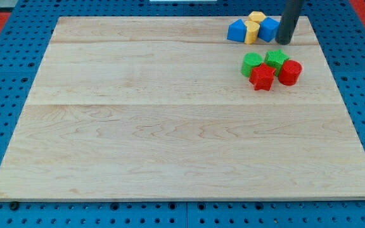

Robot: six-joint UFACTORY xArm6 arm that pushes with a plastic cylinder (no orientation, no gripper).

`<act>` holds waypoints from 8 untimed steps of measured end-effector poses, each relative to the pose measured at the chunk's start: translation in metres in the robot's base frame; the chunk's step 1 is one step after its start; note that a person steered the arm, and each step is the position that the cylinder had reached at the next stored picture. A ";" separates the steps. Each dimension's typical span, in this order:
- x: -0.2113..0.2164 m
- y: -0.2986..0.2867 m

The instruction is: Separate the yellow heart and group of blue blocks away from the yellow hexagon

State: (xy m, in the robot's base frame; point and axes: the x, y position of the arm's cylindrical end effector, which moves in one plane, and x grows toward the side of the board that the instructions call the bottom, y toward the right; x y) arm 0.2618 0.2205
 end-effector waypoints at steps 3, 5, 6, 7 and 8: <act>-0.004 -0.029; 0.024 -0.086; 0.017 -0.111; 0.008 -0.116; -0.012 -0.116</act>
State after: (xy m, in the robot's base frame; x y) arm 0.2498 0.1045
